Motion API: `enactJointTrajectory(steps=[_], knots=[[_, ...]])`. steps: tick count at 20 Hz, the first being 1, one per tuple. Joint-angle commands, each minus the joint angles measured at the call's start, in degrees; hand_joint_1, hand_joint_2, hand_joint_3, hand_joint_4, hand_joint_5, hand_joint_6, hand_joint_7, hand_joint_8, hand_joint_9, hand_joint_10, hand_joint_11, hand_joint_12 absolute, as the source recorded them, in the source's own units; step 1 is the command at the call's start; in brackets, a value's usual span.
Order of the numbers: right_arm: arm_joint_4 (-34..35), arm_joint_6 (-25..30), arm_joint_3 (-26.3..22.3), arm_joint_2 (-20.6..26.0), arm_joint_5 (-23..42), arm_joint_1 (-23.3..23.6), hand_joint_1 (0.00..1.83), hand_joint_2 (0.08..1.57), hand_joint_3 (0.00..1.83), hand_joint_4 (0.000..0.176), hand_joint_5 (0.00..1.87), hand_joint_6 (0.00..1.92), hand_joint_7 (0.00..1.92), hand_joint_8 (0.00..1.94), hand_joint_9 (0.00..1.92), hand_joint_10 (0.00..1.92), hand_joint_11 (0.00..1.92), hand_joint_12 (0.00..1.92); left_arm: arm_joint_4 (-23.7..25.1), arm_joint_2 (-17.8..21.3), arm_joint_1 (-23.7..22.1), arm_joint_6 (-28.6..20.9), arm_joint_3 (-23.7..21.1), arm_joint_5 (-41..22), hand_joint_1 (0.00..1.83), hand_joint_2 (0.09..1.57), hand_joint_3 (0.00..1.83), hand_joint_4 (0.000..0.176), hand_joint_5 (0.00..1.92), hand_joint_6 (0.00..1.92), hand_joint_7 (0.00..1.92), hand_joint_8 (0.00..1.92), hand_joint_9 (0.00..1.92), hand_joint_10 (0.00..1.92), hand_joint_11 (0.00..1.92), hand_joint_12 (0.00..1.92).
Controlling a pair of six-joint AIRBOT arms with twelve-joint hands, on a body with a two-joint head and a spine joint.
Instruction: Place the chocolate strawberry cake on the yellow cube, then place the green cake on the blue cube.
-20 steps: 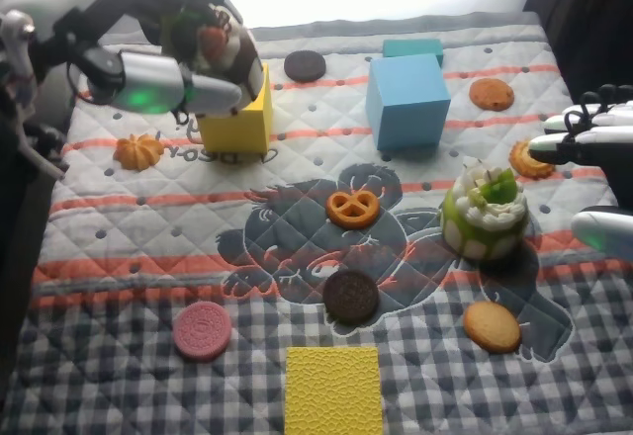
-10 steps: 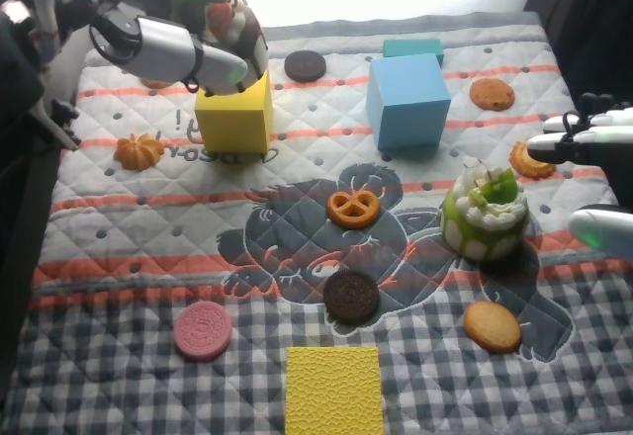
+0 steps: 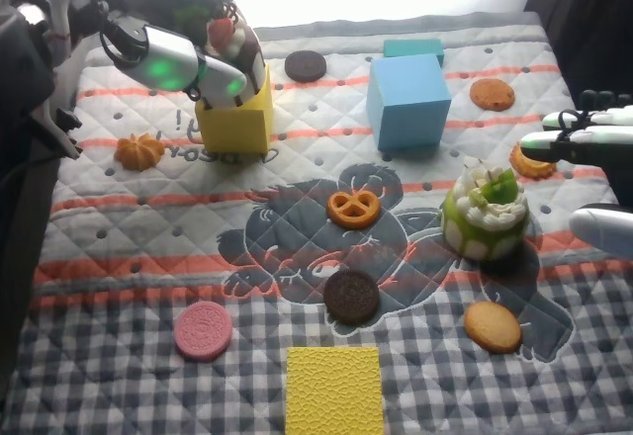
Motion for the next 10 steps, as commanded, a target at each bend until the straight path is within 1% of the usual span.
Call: enactJointTrajectory(steps=[1, 2, 3, 4, 5, 6, 7, 8, 9, 10], knots=[[0.81, 0.42, 0.32, -0.01, 6.86, 0.62, 0.27, 1.33, 0.0, 0.082, 0.49, 0.0, 0.44, 0.0, 0.5, 0.01, 0.57, 0.1, 0.55, 0.21, -0.92, -0.38, 0.3, -5.8, 1.28, 1.05, 0.0, 0.0, 1.09, 0.63, 1.18, 0.82, 1.13, 0.57, 0.81, 1.29], [0.81, 0.43, 0.32, -0.03, 6.86, 0.62, 0.27, 1.33, 0.0, 0.091, 0.49, 0.0, 0.44, 0.0, 0.5, 0.01, 0.56, 0.09, 0.51, 0.11, -0.92, -0.38, 0.43, -5.72, 1.28, 1.05, 0.0, 0.0, 1.1, 0.63, 1.18, 0.82, 1.09, 0.54, 0.71, 1.31], [0.81, 0.47, 0.32, -0.09, 6.86, 0.62, 0.26, 1.34, 0.0, 0.1, 0.48, 0.0, 0.44, 0.0, 0.51, 0.01, 0.57, 0.1, 0.36, 0.01, -0.92, -0.38, 0.49, -5.72, 1.28, 1.04, 0.0, 0.0, 1.11, 0.61, 1.19, 0.8, 1.11, 0.53, 0.76, 1.31], [0.81, 0.54, 0.32, -0.13, 6.86, 0.61, 0.26, 1.34, 0.0, 0.102, 0.48, 0.0, 0.44, 0.0, 0.52, 0.01, 0.59, 0.11, 0.33, -0.07, -0.9, -0.38, 0.51, -5.7, 1.29, 1.05, 0.0, 0.0, 1.04, 0.68, 1.21, 0.79, 1.11, 0.5, 0.66, 1.3], [0.81, 0.58, 0.32, -0.17, 6.86, 0.59, 0.26, 1.34, 0.0, 0.102, 0.48, 0.0, 0.44, 0.0, 0.52, 0.01, 0.59, 0.11, 0.33, -0.13, -0.87, -0.38, 0.5, -5.64, 1.29, 1.05, 0.0, 0.0, 1.04, 0.68, 1.21, 0.79, 1.11, 0.5, 0.66, 1.3], [0.81, 0.62, 0.32, -0.2, 6.86, 0.55, 0.28, 1.34, 0.0, 0.097, 0.48, 0.0, 0.43, 0.0, 0.5, 0.0, 0.56, 0.09, 0.33, -0.18, -0.83, -0.38, 0.49, -5.64, 1.28, 1.07, 0.0, 0.0, 1.0, 0.71, 1.17, 0.86, 1.13, 0.54, 0.7, 1.41], [0.81, 0.64, 0.33, -0.21, 6.86, 0.54, 0.24, 1.34, 0.0, 0.093, 0.48, 0.0, 0.42, 0.0, 0.49, 0.0, 0.55, 0.09, 0.33, -0.25, -0.79, -0.39, 0.49, -5.66, 1.28, 1.08, 0.0, 0.0, 0.97, 0.75, 1.14, 0.93, 1.07, 0.55, 0.56, 1.48], [0.81, 0.66, 0.33, -0.22, 6.86, 0.54, 0.2, 1.34, 0.0, 0.095, 0.48, 0.0, 0.42, 0.0, 0.49, 0.0, 0.55, 0.09, 0.22, -0.26, -0.73, -0.39, 0.49, -5.7, 1.27, 1.09, 0.0, 0.0, 0.95, 0.78, 1.11, 0.98, 1.03, 0.57, 0.52, 1.51], [0.81, 0.67, 0.33, -0.22, 6.86, 0.54, 0.2, 1.33, 0.0, 0.085, 0.49, 0.0, 0.42, 0.0, 0.48, 0.0, 0.53, 0.09, 0.1, -0.26, -0.63, -0.39, 0.47, -5.7, 1.09, 1.0, 0.0, 0.0, 0.91, 0.29, 1.03, 0.6, 0.95, 0.6, 0.39, 1.54], [0.82, 0.69, 0.33, -0.22, 6.86, 0.51, 0.2, 1.33, 0.0, 0.082, 0.49, 0.0, 0.42, 0.0, 0.47, 0.0, 0.52, 0.08, 0.09, -0.26, -0.54, -0.39, 0.44, -5.7, 1.04, 0.97, 0.0, 0.0, 0.93, 0.09, 1.06, 0.37, 0.88, 0.68, 0.31, 1.57]])
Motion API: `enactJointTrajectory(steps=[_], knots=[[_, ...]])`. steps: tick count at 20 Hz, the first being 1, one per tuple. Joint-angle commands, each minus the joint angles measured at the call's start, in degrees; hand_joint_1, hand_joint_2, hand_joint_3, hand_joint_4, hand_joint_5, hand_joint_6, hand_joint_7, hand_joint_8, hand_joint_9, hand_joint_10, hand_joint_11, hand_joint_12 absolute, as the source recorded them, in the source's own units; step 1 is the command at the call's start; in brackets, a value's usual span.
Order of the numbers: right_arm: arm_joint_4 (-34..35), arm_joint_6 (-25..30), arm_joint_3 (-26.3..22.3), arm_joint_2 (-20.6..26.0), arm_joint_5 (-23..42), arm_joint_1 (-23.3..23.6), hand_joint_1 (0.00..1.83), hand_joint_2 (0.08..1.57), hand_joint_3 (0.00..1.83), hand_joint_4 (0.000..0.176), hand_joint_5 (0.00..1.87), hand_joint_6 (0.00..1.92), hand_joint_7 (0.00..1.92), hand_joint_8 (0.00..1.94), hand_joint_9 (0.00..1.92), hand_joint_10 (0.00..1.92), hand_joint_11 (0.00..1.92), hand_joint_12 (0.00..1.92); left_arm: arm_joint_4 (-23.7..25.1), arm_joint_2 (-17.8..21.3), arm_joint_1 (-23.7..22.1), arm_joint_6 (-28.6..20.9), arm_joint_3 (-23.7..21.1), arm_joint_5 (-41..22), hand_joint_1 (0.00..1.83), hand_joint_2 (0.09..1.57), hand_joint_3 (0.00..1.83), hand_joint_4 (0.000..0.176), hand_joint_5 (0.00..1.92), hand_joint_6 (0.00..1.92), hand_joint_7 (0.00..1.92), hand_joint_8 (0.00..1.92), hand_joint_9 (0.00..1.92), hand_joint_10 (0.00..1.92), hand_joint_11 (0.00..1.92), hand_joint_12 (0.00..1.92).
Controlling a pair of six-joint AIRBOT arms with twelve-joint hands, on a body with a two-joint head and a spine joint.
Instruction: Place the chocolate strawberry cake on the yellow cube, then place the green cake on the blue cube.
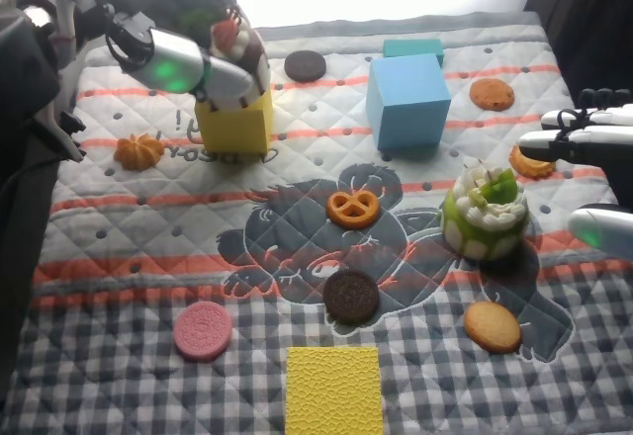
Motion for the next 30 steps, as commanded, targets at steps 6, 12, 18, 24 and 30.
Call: enactJointTrajectory(steps=[6, 12, 18, 24, 30], knots=[[0.85, 0.71, 0.33, -0.11, 6.84, 0.34, 0.21, 1.33, 0.0, 0.095, 0.49, 0.0, 0.43, 0.0, 0.52, 0.0, 0.59, 0.13, 0.21, 0.16, -0.14, -0.46, -0.02, -6.54, 0.89, 0.92, 0.0, 0.0, 0.78, 0.0, 1.07, 0.04, 0.76, 0.64, 0.18, 1.55], [0.88, 0.82, 0.32, -0.18, 6.84, 0.14, 0.19, 1.33, 0.0, 0.077, 0.48, 0.0, 0.43, 0.0, 0.5, 0.0, 0.54, 0.12, 0.21, 0.5, 0.38, -0.45, -0.5, -6.88, 0.91, 0.93, 0.0, 0.0, 0.74, 0.0, 1.06, 0.01, 0.81, 0.56, 0.26, 1.43], [0.96, 0.85, 0.32, -0.26, 6.84, 0.0, 0.21, 1.32, 0.0, 0.08, 0.48, 0.0, 0.42, 0.0, 0.48, 0.0, 0.51, 0.12, 0.21, 0.62, 0.68, -0.44, -0.75, -6.89, 0.93, 0.92, 0.0, 0.0, 0.71, 0.0, 1.05, 0.0, 0.82, 0.59, 0.26, 1.48], [1.04, 0.87, 0.34, -0.28, 6.84, -0.17, 0.21, 1.32, 0.0, 0.086, 0.48, 0.0, 0.42, 0.0, 0.49, 0.0, 0.52, 0.13, 0.22, 0.67, 0.88, -0.42, -0.81, -6.8, 0.95, 0.92, 0.0, 0.0, 0.7, 0.0, 1.03, 0.0, 0.83, 0.61, 0.32, 1.46], [1.07, 0.87, 0.46, -0.5, 6.83, -0.26, 0.25, 1.33, 0.0, 0.092, 0.47, 0.0, 0.42, 0.0, 0.49, 0.0, 0.51, 0.13, 0.54, 1.19, 0.19, -0.4, -1.07, -6.83, 1.28, 1.09, 0.0, 0.0, 0.93, 0.81, 1.13, 0.92, 1.01, 0.66, 0.47, 1.48]])
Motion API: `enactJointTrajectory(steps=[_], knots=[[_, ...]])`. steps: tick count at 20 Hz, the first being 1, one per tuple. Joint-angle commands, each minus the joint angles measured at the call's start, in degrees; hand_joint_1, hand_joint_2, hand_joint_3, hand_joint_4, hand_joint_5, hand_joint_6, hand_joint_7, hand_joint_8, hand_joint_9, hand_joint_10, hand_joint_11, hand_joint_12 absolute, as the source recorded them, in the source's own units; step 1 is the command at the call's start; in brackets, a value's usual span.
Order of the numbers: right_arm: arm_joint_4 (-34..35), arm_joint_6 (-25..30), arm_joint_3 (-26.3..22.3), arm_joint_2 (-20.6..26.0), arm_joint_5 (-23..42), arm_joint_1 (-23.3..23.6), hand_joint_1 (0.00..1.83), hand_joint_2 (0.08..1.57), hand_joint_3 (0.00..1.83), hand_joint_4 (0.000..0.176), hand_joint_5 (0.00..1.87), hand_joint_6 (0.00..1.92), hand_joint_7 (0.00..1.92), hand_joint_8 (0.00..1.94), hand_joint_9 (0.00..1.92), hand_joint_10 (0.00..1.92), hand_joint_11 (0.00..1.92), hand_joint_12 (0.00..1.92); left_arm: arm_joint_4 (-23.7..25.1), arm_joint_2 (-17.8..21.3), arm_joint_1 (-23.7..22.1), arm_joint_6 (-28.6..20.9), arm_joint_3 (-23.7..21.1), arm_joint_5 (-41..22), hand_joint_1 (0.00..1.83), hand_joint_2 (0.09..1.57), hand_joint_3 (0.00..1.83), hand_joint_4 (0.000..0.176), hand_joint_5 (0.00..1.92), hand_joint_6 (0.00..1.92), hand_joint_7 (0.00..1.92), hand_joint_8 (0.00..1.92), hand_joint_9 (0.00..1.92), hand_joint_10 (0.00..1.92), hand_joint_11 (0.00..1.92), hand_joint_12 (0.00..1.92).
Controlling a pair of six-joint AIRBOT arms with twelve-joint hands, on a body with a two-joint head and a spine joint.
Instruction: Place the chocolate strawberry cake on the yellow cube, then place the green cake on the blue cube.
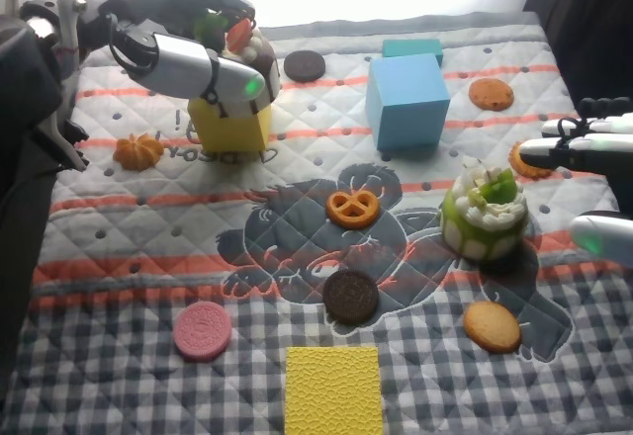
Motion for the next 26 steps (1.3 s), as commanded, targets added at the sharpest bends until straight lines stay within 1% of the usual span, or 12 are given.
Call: enactJointTrajectory(steps=[1, 3, 5, 9, 11, 13, 15, 19, 20, 22, 25, 26], knots=[[0.96, 0.46, 0.31, -0.25, 7.08, 0.37, 0.25, 1.33, 0.0, 0.096, 0.47, 0.0, 0.42, 0.0, 0.48, 0.0, 0.5, 0.13, 0.81, 1.1, -0.82, 0.04, -0.16, -6.32, 1.28, 1.07, 0.0, 0.0, 0.99, 0.75, 1.16, 0.89, 1.05, 0.71, 0.56, 1.45], [1.01, 0.46, 0.33, -0.31, 7.08, 0.27, 0.26, 1.33, 0.0, 0.1, 0.46, 0.0, 0.41, 0.0, 0.48, 0.0, 0.5, 0.14, 0.81, 1.4, -0.93, 0.04, -0.22, -6.33, 1.29, 1.05, 0.0, 0.0, 1.07, 0.67, 1.21, 0.79, 1.09, 0.71, 0.67, 1.4], [1.06, 0.46, 0.35, -0.35, 7.08, 0.2, 0.25, 1.33, 0.0, 0.094, 0.46, 0.0, 0.42, 0.0, 0.49, 0.01, 0.52, 0.15, 0.81, 1.67, -1.1, 0.03, -0.26, -6.34, 1.29, 1.04, 0.0, 0.0, 1.08, 0.64, 1.22, 0.79, 1.08, 0.79, 0.69, 1.48], [1.07, 0.46, 0.43, -0.44, 7.07, 0.2, 0.22, 1.33, 0.0, 0.096, 0.46, 0.0, 0.41, 0.0, 0.48, 0.0, 0.5, 0.15, 0.8, 1.89, -1.28, 0.02, -0.09, -6.3, 1.29, 1.04, 0.0, 0.0, 1.09, 0.63, 1.22, 0.79, 1.11, 0.8, 0.77, 1.43], [1.07, 0.46, 0.45, -0.49, 7.07, 0.2, 0.22, 1.32, 0.0, 0.099, 0.46, 0.0, 0.41, 0.0, 0.49, 0.0, 0.52, 0.16, 0.77, 1.95, -1.43, 0.01, -0.08, -6.29, 1.29, 1.05, 0.0, 0.0, 1.07, 0.66, 1.21, 0.79, 1.1, 0.78, 0.71, 1.45], [1.07, 0.46, 0.47, -0.55, 7.07, 0.2, 0.22, 1.32, 0.0, 0.09, 0.47, 0.0, 0.42, 0.0, 0.49, 0.0, 0.5, 0.16, 0.77, 1.96, -1.5, 0.02, -0.07, -6.31, 1.28, 1.05, 0.0, 0.0, 1.06, 0.69, 1.2, 0.82, 1.11, 0.77, 0.78, 1.44], [1.07, 0.46, 0.47, -0.59, 7.07, 0.2, 0.22, 1.32, 0.0, 0.097, 0.47, 0.0, 0.42, 0.0, 0.49, 0.0, 0.5, 0.16, 0.74, 1.97, -1.49, 0.02, -0.04, -6.3, 1.29, 1.05, 0.0, 0.0, 1.07, 0.67, 1.22, 0.77, 1.08, 0.77, 0.7, 1.46], [1.07, 0.65, 0.47, -0.59, 7.07, 0.17, 0.24, 1.33, 0.0, 0.084, 0.48, 0.0, 0.42, 0.0, 0.49, 0.0, 0.46, 0.27, 0.61, 1.96, -1.71, 0.01, -0.15, -6.66, 1.27, 1.06, 0.0, 0.0, 1.04, 0.72, 1.18, 0.83, 1.08, 0.78, 0.74, 1.45], [1.07, 0.66, 0.47, -0.59, 7.07, 0.16, 0.21, 1.32, 0.0, 0.072, 0.49, 0.0, 0.43, 0.0, 0.5, 0.0, 0.46, 0.28, 0.67, 1.95, -1.82, 0.03, -0.14, -6.62, 1.27, 1.06, 0.0, 0.0, 1.03, 0.73, 1.16, 0.86, 1.07, 0.78, 0.73, 1.45], [1.07, 0.68, 0.46, -0.59, 7.07, 0.16, 0.22, 1.32, 0.0, 0.065, 0.5, 0.0, 0.42, 0.0, 0.49, 0.0, 0.43, 0.33, 0.82, 1.93, -1.94, 0.04, 0.09, -6.31, 1.28, 1.06, 0.0, 0.0, 1.04, 0.71, 1.16, 0.87, 1.09, 0.79, 0.79, 1.43], [1.07, 0.7, 0.49, -0.6, 7.06, 0.09, 0.21, 1.31, 0.0, 0.086, 0.48, 0.0, 0.42, 0.0, 0.48, 0.0, 0.36, 0.5, 0.82, 1.4, -2.31, 0.04, 0.96, -5.65, 1.28, 1.06, 0.0, 0.0, 1.03, 0.73, 1.17, 0.86, 1.09, 0.79, 0.82, 1.43], [1.07, 0.7, 0.51, -0.6, 7.06, 0.09, 0.21, 1.31, 0.0, 0.079, 0.49, 0.0, 0.42, 0.0, 0.48, 0.0, 0.35, 0.5, 0.79, 1.18, -2.46, 0.02, 1.26, -5.5, 1.28, 1.06, 0.0, 0.0, 1.04, 0.7, 1.17, 0.87, 1.08, 0.79, 0.73, 1.44]])
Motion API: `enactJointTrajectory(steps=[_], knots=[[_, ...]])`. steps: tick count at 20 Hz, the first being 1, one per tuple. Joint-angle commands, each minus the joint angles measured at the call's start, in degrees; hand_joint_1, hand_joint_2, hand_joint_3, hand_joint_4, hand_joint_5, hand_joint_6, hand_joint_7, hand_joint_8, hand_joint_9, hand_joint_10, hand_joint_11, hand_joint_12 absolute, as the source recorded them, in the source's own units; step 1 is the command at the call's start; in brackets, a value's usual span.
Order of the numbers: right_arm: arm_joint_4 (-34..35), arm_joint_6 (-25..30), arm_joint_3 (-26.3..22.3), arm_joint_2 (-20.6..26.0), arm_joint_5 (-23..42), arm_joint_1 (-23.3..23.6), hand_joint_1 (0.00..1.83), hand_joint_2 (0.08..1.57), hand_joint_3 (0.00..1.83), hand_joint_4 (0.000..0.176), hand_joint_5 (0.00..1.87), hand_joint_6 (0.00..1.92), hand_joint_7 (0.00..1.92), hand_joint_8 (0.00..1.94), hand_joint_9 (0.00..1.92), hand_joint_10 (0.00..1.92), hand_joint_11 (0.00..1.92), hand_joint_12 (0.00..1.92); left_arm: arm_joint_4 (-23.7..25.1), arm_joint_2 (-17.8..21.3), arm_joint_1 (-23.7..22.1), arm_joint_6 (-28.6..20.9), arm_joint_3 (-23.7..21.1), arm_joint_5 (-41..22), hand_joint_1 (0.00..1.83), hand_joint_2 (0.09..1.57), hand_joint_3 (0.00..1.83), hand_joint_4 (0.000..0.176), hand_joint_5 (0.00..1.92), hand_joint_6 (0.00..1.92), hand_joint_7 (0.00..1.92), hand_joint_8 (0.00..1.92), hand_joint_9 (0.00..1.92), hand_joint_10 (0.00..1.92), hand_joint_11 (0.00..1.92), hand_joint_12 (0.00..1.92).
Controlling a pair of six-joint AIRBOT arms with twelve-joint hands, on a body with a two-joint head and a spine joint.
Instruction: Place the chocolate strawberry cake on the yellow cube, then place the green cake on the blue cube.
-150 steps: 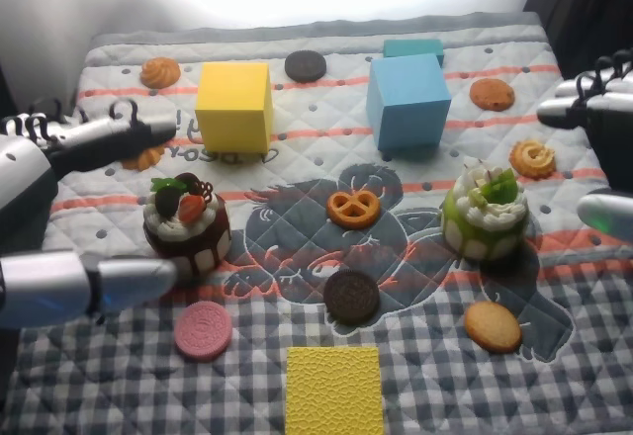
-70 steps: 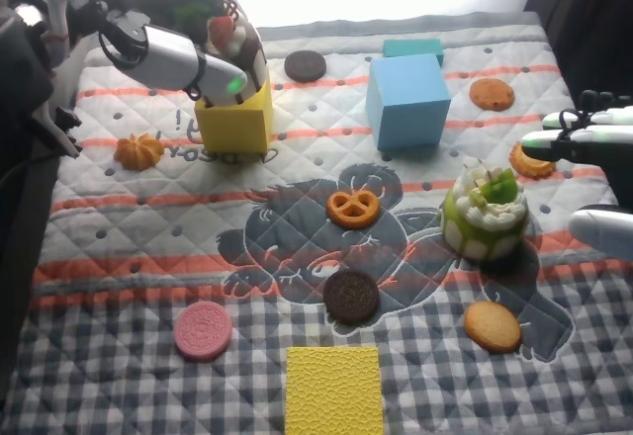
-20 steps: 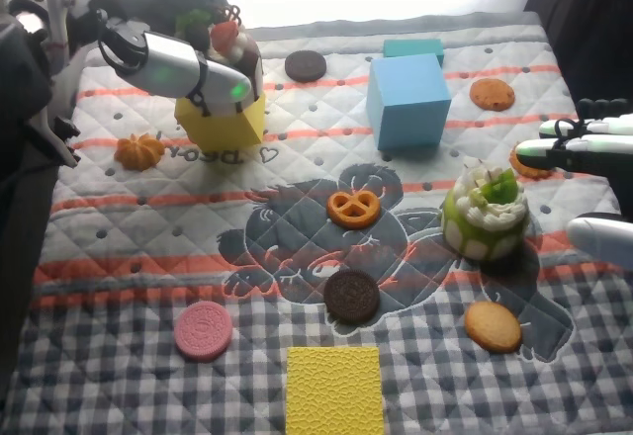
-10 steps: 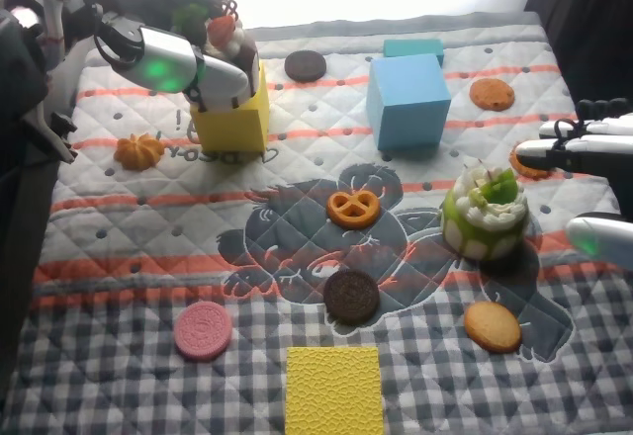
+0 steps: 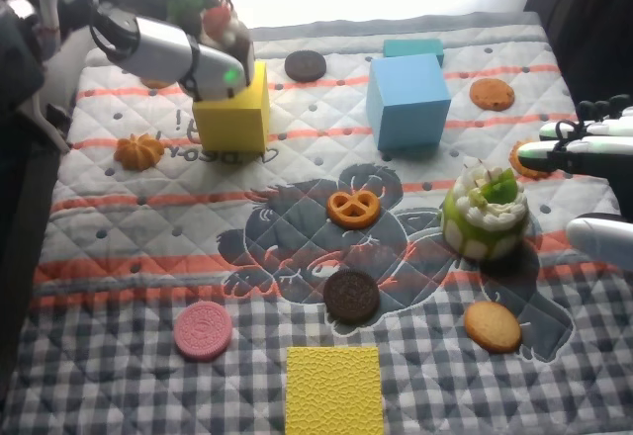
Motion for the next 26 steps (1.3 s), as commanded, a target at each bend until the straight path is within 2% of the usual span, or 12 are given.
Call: enactJointTrajectory(steps=[1, 7, 12, 13, 14, 15, 16, 17, 19, 21, 24, 26], knots=[[0.77, 0.33, 0.44, -0.09, 7.13, 0.22, 0.21, 1.31, 0.0, 0.076, 0.49, 0.0, 0.42, 0.0, 0.48, 0.0, 0.36, 0.51, 0.38, -0.04, -0.94, -0.38, 0.32, -5.85, 1.28, 1.06, 0.0, 0.0, 1.03, 0.72, 1.16, 0.88, 1.09, 0.8, 0.73, 1.45], [0.76, 0.33, 0.49, -0.15, 7.14, 0.22, 0.21, 1.31, 0.0, 0.099, 0.48, 0.0, 0.42, 0.0, 0.49, 0.01, 0.33, 0.58, -0.44, -1.23, -0.22, -0.4, 1.29, -5.4, 1.27, 1.06, 0.0, 0.0, 1.04, 0.71, 1.16, 0.86, 1.05, 0.66, 0.48, 1.56], [0.77, 0.42, 0.5, -0.18, 7.15, 0.22, 0.22, 1.31, 0.0, 0.106, 0.47, 0.0, 0.42, 0.0, 0.49, 0.0, 0.33, 0.58, -1.36, -1.41, 0.52, -0.4, 1.55, -5.21, 1.26, 1.08, 0.0, 0.0, 1.0, 0.75, 1.1, 0.98, 0.83, 0.89, 0.18, 1.7], [0.77, 0.43, 0.5, -0.22, 7.15, 0.22, 0.22, 1.32, 0.0, 0.103, 0.47, 0.0, 0.42, 0.0, 0.49, 0.0, 0.33, 0.58, -1.41, -1.4, 0.59, -0.4, 1.58, -5.14, 1.12, 1.08, 0.0, 0.003, 1.02, 0.87, 0.99, 0.61, 0.8, 0.85, 0.16, 1.66], [0.78, 0.45, 0.5, -0.26, 7.15, 0.22, 0.24, 1.32, 0.0, 0.106, 0.47, 0.0, 0.41, 0.0, 0.48, 0.0, 0.32, 0.57, -1.48, -1.4, 0.71, -0.41, 1.58, -5.12, 1.01, 1.0, 0.0, 0.0, 0.81, 0.31, 0.9, 0.28, 0.75, 0.6, 0.12, 1.48], [0.78, 0.45, 0.5, -0.28, 7.15, 0.22, 0.24, 1.32, 0.0, 0.107, 0.47, 0.0, 0.42, 0.0, 0.48, 0.0, 0.32, 0.57, -1.49, -1.4, 0.77, -0.41, 1.58, -5.09, 0.96, 0.96, 0.0, 0.0, 0.71, 0.08, 0.82, 0.09, 0.73, 0.33, 0.12, 1.34], [0.79, 0.46, 0.5, -0.28, 7.15, 0.22, 0.23, 1.32, 0.0, 0.107, 0.47, 0.0, 0.42, 0.0, 0.48, 0.0, 0.33, 0.57, -1.51, -1.41, 0.83, -0.41, 1.58, -5.1, 0.85, 0.94, 0.0, 0.048, 0.52, 0.02, 0.62, 0.02, 0.59, 0.12, 0.03, 1.25], [0.81, 0.47, 0.5, -0.28, 7.15, 0.22, 0.23, 1.31, 0.0, 0.106, 0.47, 0.0, 0.42, 0.0, 0.49, 0.0, 0.33, 0.58, -1.64, -1.41, 0.94, -0.41, 1.57, -5.1, 0.8, 0.93, 0.0, 0.07, 0.42, 0.0, 0.5, 0.0, 0.51, 0.04, 0.0, 1.19], [0.92, 0.48, 0.5, -0.29, 7.15, 0.22, 0.24, 1.31, 0.0, 0.095, 0.47, 0.0, 0.42, 0.0, 0.48, 0.0, 0.32, 0.58, -1.79, -1.41, 1.15, -0.41, 1.55, -5.12, 0.79, 0.93, 0.0, 0.071, 0.35, 0.0, 0.39, 0.0, 0.4, 0.0, 0.0, 1.03], [1.02, 0.48, 0.5, -0.3, 7.15, 0.21, 0.22, 1.3, 0.0, 0.115, 0.47, 0.0, 0.42, 0.0, 0.49, 0.0, 0.33, 0.59, -1.86, -1.41, 1.33, -0.42, 1.49, -5.11, 0.76, 0.92, 0.0, 0.082, 0.34, 0.0, 0.38, 0.0, 0.38, 0.0, 0.0, 0.96], [1.08, 0.51, 0.49, -0.32, 7.15, 0.15, 0.23, 1.31, 0.0, 0.109, 0.47, 0.0, 0.42, 0.0, 0.48, 0.0, 0.32, 0.59, -1.88, -1.39, 1.48, -0.42, 1.36, -5.12, 0.78, 0.93, 0.0, 0.075, 0.35, 0.0, 0.39, 0.0, 0.41, 0.01, 0.0, 1.03], [1.1, 0.62, 0.48, -0.32, 7.16, 0.13, 0.23, 1.31, 0.0, 0.099, 0.48, 0.0, 0.42, 0.0, 0.49, 0.0, 0.32, 0.59, -1.88, -1.07, 1.64, -0.41, 0.87, -5.56, 0.77, 0.92, 0.0, 0.11, 0.31, 0.0, 0.36, 0.0, 0.39, 0.0, 0.0, 1.03]])
